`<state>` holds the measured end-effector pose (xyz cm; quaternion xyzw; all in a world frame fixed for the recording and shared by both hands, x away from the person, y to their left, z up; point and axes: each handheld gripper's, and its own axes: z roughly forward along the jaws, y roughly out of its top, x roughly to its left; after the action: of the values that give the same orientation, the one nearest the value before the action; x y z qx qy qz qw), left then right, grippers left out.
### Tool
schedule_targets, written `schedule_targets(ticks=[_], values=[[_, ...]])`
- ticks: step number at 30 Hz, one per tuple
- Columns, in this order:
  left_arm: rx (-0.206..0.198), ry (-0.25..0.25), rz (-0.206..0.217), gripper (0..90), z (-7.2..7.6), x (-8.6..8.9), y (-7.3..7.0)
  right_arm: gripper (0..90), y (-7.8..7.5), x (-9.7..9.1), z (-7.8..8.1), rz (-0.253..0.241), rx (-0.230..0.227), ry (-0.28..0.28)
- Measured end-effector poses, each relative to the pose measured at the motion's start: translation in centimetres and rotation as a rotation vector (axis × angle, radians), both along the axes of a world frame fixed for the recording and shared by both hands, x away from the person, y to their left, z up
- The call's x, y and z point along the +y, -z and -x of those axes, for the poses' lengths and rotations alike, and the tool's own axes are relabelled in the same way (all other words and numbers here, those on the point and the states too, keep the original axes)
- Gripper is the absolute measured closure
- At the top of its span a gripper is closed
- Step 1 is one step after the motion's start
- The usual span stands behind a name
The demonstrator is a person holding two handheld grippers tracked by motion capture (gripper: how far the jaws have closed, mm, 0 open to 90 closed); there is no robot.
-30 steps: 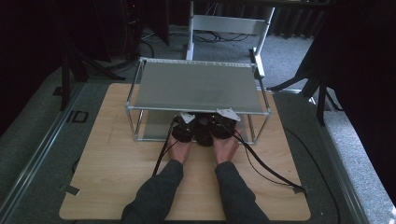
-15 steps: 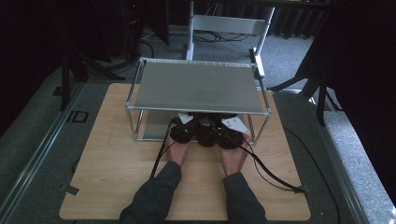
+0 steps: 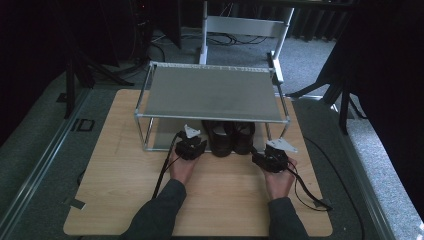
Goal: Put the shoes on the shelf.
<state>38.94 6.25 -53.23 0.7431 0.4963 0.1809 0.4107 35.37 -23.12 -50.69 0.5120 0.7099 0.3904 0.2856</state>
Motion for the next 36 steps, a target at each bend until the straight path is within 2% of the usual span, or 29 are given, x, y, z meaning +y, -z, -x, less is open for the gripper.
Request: schedule_targets(ticks=[3, 5, 7, 9, 11, 13, 15, 18, 19, 20, 22, 24, 27, 29, 31, 35, 36], values=[[0.013, 0.013, 0.004, 68.3, 1.0, -0.3, 0.4, 38.8, 0.5, -0.3, -0.3, -0.012, 0.022, -0.018], [0.009, 0.039, -0.008, 64.2, 1.9, -0.9, 0.5, 36.4, 0.6, 0.0, -0.8, -0.06, 0.012, -0.063], [-0.007, 0.069, 0.015, 56.6, 2.8, -1.7, 0.6, 34.2, 0.6, 0.6, -1.3, -0.073, 0.001, -0.072], [-0.031, 0.07, -0.002, 45.4, 3.4, -2.8, 0.6, 29.8, 0.6, 1.3, -1.8, -0.079, -0.017, -0.071], [-0.048, 0.078, -0.011, 37.1, 3.6, -3.8, 0.5, 29.6, 0.8, 1.9, -2.5, -0.078, -0.012, -0.07], [-0.061, 0.077, -0.043, 32.2, 3.4, -4.6, 0.4, 28.5, 1.1, 2.5, -3.2, -0.077, -0.004, -0.057], [-0.051, 0.062, -0.068, 29.6, 2.8, -5.2, 0.7, 27.3, 1.3, 2.9, -3.9, -0.081, 0.019, -0.055], [-0.019, 0.037, -0.083, 32.6, 1.7, -5.4, 1.3, 24.9, 1.7, 3.4, -4.7, -0.073, 0.031, -0.043], [-0.003, 0.058, -0.048, 33.2, 1.4, -5.2, 1.5, 25.4, 1.6, 3.5, -4.7, -0.077, 0.035, -0.038], [0.001, 0.071, -0.037, 34.2, 1.2, -5.1, 1.5, 26.4, 1.5, 3.6, -4.6, -0.076, 0.04, -0.034], [-0.013, 0.088, -0.057, 37.7, 1.3, -5.1, 1.4, 28.2, 1.4, 3.6, -4.5, -0.09, 0.045, -0.025], [-0.005, 0.085, -0.055, 38.8, 1.1, -4.7, 1.3, 30.0, 1.3, 3.7, -4.2, -0.126, 0.043, -0.017], [0.0, 0.062, -0.047, 43.3, 0.9, -3.7, 1.4, 32.7, 1.3, 4.2, -3.9, -0.142, 0.041, -0.032], [0.005, 0.054, -0.031, 44.0, 0.8, -3.2, 1.5, 32.8, 1.4, 4.5, -3.8, -0.129, 0.039, -0.043], [0.006, 0.052, -0.05, 42.2, 0.9, -3.0, 1.5, 32.3, 1.5, 4.7, -3.7, -0.107, 0.039, -0.047], [0.005, 0.067, -0.03, 41.3, 1.7, -2.1, 1.1, 33.2, 1.1, 3.7, -2.8, -0.062, 0.065, -0.076], [0.009, 0.072, -0.026, 41.1, 2.1, -1.6, 1.0, 32.5, 1.0, 3.3, -2.4, -0.038, 0.081, -0.085]])
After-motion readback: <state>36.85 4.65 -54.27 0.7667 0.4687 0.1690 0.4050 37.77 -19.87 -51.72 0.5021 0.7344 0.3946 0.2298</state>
